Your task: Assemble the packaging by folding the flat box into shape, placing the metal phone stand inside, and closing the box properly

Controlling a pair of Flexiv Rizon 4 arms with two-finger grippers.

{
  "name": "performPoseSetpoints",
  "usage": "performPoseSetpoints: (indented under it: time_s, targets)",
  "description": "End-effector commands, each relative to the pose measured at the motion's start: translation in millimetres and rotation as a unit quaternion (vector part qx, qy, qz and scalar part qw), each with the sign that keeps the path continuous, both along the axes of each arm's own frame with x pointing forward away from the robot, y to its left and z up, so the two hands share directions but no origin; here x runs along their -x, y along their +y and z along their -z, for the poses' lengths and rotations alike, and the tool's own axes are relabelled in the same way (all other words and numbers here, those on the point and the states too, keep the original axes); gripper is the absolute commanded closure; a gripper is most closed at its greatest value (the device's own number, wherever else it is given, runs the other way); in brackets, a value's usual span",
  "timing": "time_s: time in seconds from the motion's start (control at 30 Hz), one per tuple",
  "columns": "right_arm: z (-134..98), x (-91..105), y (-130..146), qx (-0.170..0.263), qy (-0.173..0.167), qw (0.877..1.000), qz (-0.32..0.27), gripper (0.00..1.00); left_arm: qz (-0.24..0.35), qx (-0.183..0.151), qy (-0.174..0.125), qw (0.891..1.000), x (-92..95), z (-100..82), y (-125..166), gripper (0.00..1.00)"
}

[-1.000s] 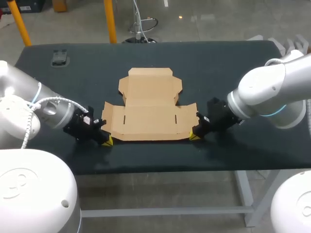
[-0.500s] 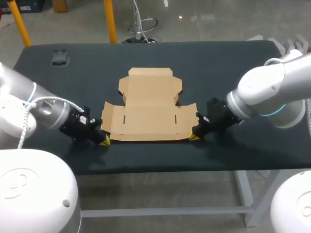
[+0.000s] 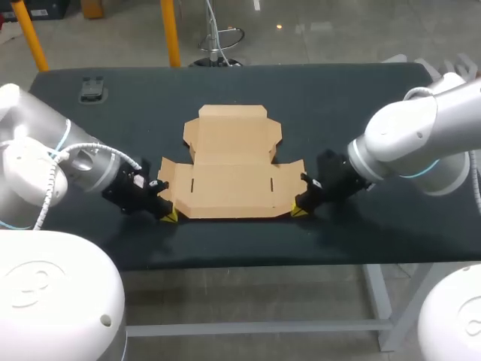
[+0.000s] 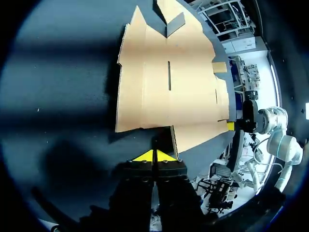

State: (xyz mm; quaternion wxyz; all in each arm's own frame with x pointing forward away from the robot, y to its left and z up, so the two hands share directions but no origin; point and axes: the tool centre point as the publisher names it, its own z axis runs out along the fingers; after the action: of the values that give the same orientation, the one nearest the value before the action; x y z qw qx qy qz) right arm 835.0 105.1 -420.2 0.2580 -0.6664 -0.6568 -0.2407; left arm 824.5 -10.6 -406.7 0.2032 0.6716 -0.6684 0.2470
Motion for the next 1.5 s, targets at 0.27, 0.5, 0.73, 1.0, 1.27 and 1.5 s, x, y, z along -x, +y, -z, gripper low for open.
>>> performPoseSetpoints:
  time_s: [0.27, 0.5, 0.73, 1.0, 1.27, 1.5]
  targets:
    - [-6.1, -0.6, 7.9, 0.013, -0.006, 1.000, -0.006, 1.00, 0.003, -0.028, -0.007, 1.000, 1.8, -14.3, -6.8, 1.00]
    - [-5.0, -1.3, 10.0, 0.014, -0.003, 1.000, -0.006, 1.00, 0.000, -0.016, 0.002, 1.000, 0.6, -8.5, 1.5, 1.00]
    - [-2.0, -1.9, 8.8, 0.016, 0.002, 1.000, -0.004, 1.00, -0.010, -0.010, 0.004, 1.000, 14.8, -2.2, 15.7, 1.00]
    - [0.3, -2.3, 8.7, 0.015, 0.006, 1.000, -0.003, 1.00, -0.017, 0.002, 0.027, 0.999, -6.8, 4.7, 21.9, 1.00]
    - [0.4, -2.2, 9.7, 0.017, 0.007, 1.000, -0.003, 1.00, -0.004, 0.009, 0.032, 0.999, -23.9, 3.9, 16.7, 1.00]
    - [0.4, -2.1, 9.2, 0.019, 0.008, 1.000, -0.002, 1.00, 0.012, 0.007, 0.030, 0.999, -21.7, 2.2, 8.5, 1.00]
